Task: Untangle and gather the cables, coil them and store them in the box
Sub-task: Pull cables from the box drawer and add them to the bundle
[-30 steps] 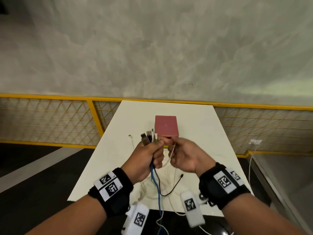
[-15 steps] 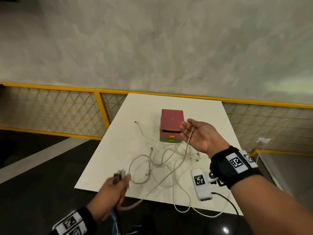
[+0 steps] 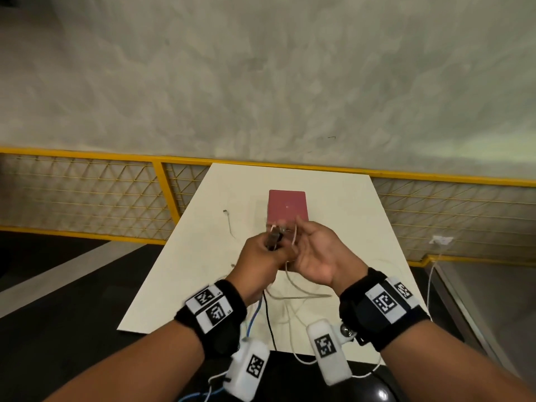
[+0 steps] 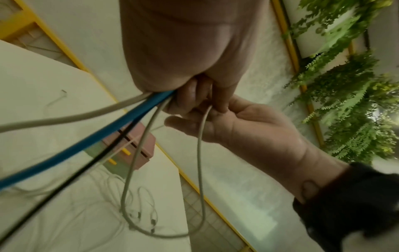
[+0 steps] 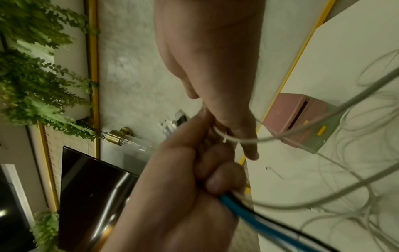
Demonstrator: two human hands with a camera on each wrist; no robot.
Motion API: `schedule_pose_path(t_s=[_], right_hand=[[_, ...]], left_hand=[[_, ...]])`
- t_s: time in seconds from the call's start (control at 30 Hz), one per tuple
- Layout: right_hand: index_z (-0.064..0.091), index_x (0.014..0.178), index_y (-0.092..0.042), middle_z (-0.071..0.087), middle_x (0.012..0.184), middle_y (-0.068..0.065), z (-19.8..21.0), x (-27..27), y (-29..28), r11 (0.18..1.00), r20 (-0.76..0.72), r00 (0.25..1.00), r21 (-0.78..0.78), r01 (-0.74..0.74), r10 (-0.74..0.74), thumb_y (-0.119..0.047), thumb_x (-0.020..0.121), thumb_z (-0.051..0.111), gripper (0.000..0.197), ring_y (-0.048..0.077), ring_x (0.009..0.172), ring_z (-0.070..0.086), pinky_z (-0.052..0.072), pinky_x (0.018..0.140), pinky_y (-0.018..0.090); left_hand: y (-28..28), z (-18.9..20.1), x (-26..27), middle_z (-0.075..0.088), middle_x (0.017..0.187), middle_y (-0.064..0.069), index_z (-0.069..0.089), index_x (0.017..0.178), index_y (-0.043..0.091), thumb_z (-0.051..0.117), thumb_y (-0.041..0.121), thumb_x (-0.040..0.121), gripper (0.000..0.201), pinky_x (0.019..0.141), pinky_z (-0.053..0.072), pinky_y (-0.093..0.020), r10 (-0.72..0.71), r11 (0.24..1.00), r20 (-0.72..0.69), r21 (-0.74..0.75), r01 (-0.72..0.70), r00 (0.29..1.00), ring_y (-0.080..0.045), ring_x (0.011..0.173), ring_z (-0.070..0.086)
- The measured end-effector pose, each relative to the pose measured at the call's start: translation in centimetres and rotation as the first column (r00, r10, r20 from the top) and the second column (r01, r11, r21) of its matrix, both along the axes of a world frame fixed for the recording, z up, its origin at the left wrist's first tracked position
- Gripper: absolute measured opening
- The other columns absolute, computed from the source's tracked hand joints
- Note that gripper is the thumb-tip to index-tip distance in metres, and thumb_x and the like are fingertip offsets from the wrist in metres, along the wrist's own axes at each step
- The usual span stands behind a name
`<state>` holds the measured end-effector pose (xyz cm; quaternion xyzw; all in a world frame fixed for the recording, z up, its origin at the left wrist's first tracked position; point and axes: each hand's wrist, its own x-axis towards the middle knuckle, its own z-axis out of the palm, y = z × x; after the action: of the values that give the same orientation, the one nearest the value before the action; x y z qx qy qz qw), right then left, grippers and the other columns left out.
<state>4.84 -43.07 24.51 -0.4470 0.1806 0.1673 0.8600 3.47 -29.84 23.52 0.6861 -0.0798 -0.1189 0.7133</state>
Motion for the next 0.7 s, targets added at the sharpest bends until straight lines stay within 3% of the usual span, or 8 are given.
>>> schedule_pose_path(t_s=[0.1, 0.2, 0.33, 0.43, 0.5, 0.53, 0.6, 0.7], right_hand=[[0.059, 0.084, -0.013, 0.076, 0.102, 0.013, 0.9, 1.4, -1.3, 0.999, -0.034, 0.999, 0.014, 0.037, -0.036, -0.033, 0.102, 0.038, 0.034, 0.027, 0.109, 0.064, 0.043, 0.096, 0.051], [0.057, 0.080, -0.011, 0.077, 0.085, 0.012, 1.9, 2.4, -2.4, 0.993, -0.027, 0.994, 0.048, 0.104, -0.103, -0.018, 0.100, 0.040, 0.027, 0.026, 0.084, 0.074, 0.051, 0.078, 0.047], [0.057, 0.090, -0.018, 0.076, 0.085, 0.009, 2.0, 3.3, -3.1, 0.988, -0.018, 0.987, 0.002, 0.157, -0.157, -0.015, 0.100, 0.041, 0.019, 0.024, 0.093, 0.070, 0.049, 0.081, 0.042], [0.058, 0.093, -0.016, 0.074, 0.087, 0.009, 1.4, 2.9, -3.0, 0.987, -0.015, 0.987, 0.002, 0.159, -0.159, -0.017, 0.102, 0.040, 0.020, 0.026, 0.090, 0.070, 0.052, 0.078, 0.041], [0.058, 0.090, -0.016, 0.072, 0.090, 0.010, 1.0, 1.9, -2.4, 0.991, -0.022, 0.991, -0.007, 0.135, -0.135, -0.019, 0.102, 0.040, 0.022, 0.026, 0.091, 0.070, 0.050, 0.081, 0.043], [0.057, 0.090, -0.017, 0.071, 0.094, 0.010, 0.5, 1.3, -2.0, 0.993, -0.025, 0.993, -0.011, 0.118, -0.118, -0.020, 0.103, 0.039, 0.023, 0.026, 0.093, 0.069, 0.049, 0.085, 0.044], [0.057, 0.094, -0.016, 0.071, 0.102, 0.011, -0.4, -0.1, -1.0, 0.997, -0.029, 0.997, -0.028, 0.070, -0.071, -0.022, 0.103, 0.039, 0.022, 0.026, 0.098, 0.068, 0.047, 0.090, 0.047], [0.057, 0.102, -0.013, 0.071, 0.102, 0.014, -1.7, -2.2, 0.8, 1.000, -0.020, 1.000, 0.006, 0.002, -0.002, -0.021, 0.102, 0.041, 0.018, 0.027, 0.095, 0.067, 0.046, 0.090, 0.048]], left_hand=[[2.9, -2.6, -1.7, 0.064, 0.060, 0.000, 0.067, 0.071, 0.011, 0.074, 0.001, 0.080, 0.015, 0.043, 0.038, -0.018, -0.210, 0.957, -0.059, 0.192, 0.218, 0.976, -0.007, 0.046, 0.051], [6.8, -5.9, -3.9, 0.072, 0.074, -0.010, 0.072, 0.073, 0.010, 0.078, 0.013, 0.075, 0.006, 0.069, 0.053, -0.030, -0.431, 0.804, -0.129, 0.394, 0.445, 0.893, -0.012, 0.069, 0.066], [10.5, -8.3, -5.7, 0.068, 0.069, 0.011, 0.070, 0.071, 0.025, 0.080, 0.018, 0.072, 0.013, 0.074, 0.051, -0.020, -0.559, 0.625, -0.278, 0.479, 0.617, 0.781, 0.002, 0.073, 0.064], [10.8, -8.1, -5.8, 0.071, 0.082, 0.006, 0.070, 0.088, 0.013, 0.083, 0.016, 0.075, 0.019, 0.079, 0.052, -0.022, -0.428, 0.801, -0.219, 0.358, 0.480, 0.877, -0.004, 0.081, 0.065], [9.7, -7.0, -5.0, 0.063, 0.075, 0.000, 0.065, 0.087, 0.005, 0.080, 0.014, 0.079, 0.020, 0.062, 0.050, -0.023, -0.168, 0.945, -0.129, 0.261, 0.197, 0.977, -0.007, 0.066, 0.059], [8.9, -6.2, -4.5, 0.054, 0.067, -0.002, 0.061, 0.084, 0.006, 0.080, 0.015, 0.080, 0.021, 0.048, 0.041, -0.024, -0.039, 0.978, -0.118, 0.198, 0.062, 0.992, -0.008, 0.054, 0.049], [7.2, -4.5, -3.0, 0.041, 0.057, 0.002, 0.058, 0.081, 0.011, 0.079, 0.018, 0.079, 0.023, 0.041, 0.021, -0.024, 0.106, 0.992, -0.124, 0.086, -0.095, 0.987, -0.009, 0.043, 0.030], [4.5, -2.5, -1.9, 0.052, 0.052, 0.013, 0.062, 0.083, 0.009, 0.076, 0.008, 0.082, 0.015, 0.038, 0.030, -0.015, 0.121, 0.991, -0.040, 0.064, -0.119, 0.992, -0.003, 0.038, 0.039]])
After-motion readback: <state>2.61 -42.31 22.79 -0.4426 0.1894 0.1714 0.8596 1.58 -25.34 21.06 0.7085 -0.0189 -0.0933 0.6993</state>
